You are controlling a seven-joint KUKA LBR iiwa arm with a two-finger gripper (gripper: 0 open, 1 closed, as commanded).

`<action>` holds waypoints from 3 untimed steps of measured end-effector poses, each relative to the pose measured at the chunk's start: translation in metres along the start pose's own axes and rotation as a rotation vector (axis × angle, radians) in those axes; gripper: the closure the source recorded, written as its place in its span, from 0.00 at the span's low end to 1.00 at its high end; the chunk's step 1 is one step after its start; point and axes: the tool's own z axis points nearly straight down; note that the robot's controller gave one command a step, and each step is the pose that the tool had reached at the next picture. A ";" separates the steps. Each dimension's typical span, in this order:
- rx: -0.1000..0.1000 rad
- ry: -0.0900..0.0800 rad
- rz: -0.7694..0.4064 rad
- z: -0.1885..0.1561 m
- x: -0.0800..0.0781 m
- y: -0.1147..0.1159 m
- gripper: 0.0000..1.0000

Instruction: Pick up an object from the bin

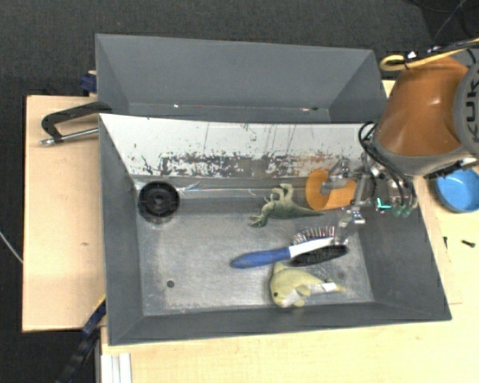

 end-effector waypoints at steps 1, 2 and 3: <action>0.003 -0.014 -0.190 0.076 0.013 0.016 0.00; 0.004 -0.020 -0.192 0.073 0.011 0.017 1.00; 0.007 -0.018 -0.435 -0.050 0.015 0.011 1.00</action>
Offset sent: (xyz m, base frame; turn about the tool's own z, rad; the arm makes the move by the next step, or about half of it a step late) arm -0.0160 0.0161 -0.0778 -0.1920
